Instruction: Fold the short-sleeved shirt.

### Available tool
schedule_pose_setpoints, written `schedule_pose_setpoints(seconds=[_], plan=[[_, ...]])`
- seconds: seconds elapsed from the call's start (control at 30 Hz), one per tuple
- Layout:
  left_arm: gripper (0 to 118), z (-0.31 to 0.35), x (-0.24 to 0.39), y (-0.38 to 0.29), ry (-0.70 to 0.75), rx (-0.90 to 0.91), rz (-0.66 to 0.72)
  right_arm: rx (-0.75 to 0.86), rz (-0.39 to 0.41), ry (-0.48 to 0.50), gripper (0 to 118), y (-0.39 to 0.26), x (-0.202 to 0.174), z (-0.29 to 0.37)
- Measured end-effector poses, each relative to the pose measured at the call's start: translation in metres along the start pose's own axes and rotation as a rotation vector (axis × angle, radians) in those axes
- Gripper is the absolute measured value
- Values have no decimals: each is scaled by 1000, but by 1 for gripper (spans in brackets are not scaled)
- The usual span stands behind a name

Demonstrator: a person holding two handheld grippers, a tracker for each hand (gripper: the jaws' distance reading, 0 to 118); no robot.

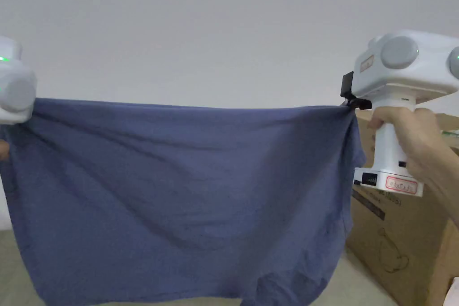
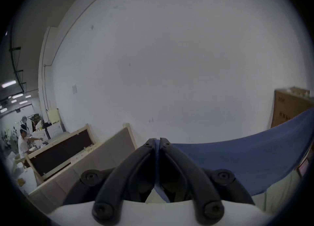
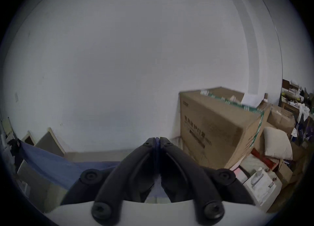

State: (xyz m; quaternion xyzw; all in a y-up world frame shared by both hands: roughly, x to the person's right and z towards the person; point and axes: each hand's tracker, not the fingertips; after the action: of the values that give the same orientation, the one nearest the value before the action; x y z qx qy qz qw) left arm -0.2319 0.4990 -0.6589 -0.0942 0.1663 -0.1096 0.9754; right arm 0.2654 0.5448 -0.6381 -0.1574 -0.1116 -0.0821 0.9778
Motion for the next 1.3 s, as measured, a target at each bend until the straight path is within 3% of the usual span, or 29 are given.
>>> schedule_pose_setpoints(seconds=[0.17,0.33,0.4,0.5,0.63,0.8,0.87,0.97,1.03,1.3], plan=[[4,-51,55,-121,6,-151,-93,-204,39,-36,5,-105,-1,-92],[3,-101,105,-259,-62,-449,-133,-495,46,-80,5,-245,15,-173],[3,-106,118,-302,-105,-559,-157,-571,15,-105,5,-293,25,-194],[3,-111,131,-350,-98,-596,-241,-659,-53,-67,5,-344,42,-205],[3,-96,111,-375,-112,-664,-156,-694,-28,-100,5,-379,64,-196],[3,-23,62,-390,-153,-658,-119,-680,-65,-52,5,-393,87,-120],[3,19,45,-400,-156,-646,-134,-642,-130,10,5,-401,96,-72],[4,82,16,-417,-186,-658,-137,-654,-89,21,5,-422,105,-4],[3,125,-2,-429,-178,-679,-134,-672,-18,2,5,-439,112,39],[4,279,-49,-464,-223,-707,-192,-721,-79,-24,5,-508,161,208]])
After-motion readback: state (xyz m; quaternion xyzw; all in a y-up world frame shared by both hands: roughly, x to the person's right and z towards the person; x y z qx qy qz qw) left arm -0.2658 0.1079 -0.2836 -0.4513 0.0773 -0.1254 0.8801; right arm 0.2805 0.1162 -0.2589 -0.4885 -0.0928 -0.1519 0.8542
